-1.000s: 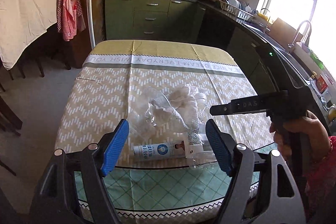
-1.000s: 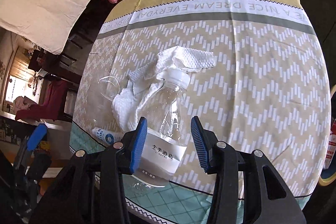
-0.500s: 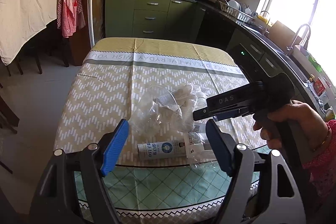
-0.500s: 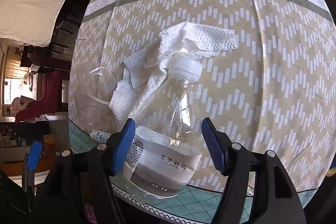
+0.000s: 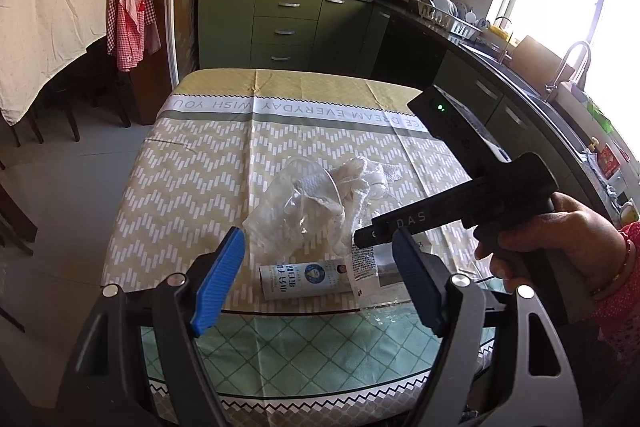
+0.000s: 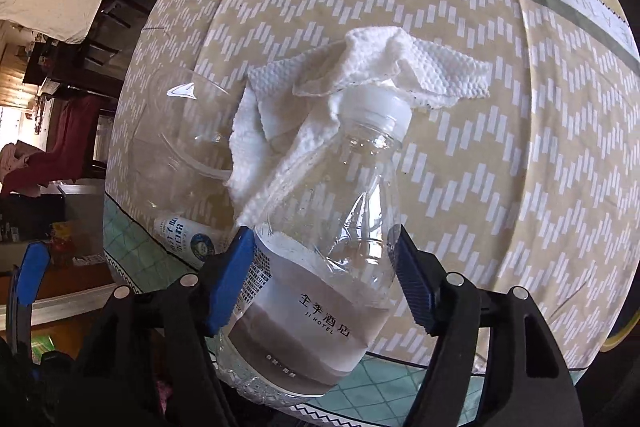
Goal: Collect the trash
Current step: 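Grasp the clear plastic bottle with the right gripper and lift it, then grasp the white toothpaste tube with left while right holds the plastic bottle, then release the plastic bottle into the bin with right while left carries the tube over, then open the left gripper to drop the toothpaste tube into the bin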
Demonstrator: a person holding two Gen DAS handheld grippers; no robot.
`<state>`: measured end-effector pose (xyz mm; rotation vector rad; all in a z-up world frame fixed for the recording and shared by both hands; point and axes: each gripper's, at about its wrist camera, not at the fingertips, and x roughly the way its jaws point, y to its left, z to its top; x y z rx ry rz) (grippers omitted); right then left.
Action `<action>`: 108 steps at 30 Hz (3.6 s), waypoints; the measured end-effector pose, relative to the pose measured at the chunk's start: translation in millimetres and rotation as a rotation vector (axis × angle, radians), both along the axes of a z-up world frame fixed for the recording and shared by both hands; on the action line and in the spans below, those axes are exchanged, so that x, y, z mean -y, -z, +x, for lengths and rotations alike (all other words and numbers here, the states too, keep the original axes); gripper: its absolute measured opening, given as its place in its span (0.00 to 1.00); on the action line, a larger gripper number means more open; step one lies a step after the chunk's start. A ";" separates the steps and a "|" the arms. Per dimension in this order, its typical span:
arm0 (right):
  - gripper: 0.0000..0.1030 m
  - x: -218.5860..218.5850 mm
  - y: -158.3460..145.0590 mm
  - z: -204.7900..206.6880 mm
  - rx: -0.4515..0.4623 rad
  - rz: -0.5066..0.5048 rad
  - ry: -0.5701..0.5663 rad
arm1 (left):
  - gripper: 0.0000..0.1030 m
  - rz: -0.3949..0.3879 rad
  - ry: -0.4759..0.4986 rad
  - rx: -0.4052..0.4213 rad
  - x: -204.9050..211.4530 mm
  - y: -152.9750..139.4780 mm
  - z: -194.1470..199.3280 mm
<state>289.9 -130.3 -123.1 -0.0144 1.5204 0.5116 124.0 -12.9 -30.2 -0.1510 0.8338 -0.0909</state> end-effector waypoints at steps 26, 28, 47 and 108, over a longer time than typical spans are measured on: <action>0.38 68.6 -65.2 -7.5 0.138 0.070 0.038 | 0.70 0.039 0.002 -0.012 6.3 -0.2 4.6; 0.38 85.6 -75.4 -5.3 0.161 0.072 0.062 | 0.70 0.053 0.010 -0.013 6.8 -2.1 8.8; 0.39 179.1 -102.8 -16.2 0.194 0.136 0.165 | 0.65 0.498 0.891 -0.172 71.7 67.4 7.9; 0.45 485.9 -48.5 -211.7 0.571 0.015 0.824 | 0.13 0.201 1.013 -0.136 414.7 28.3 93.4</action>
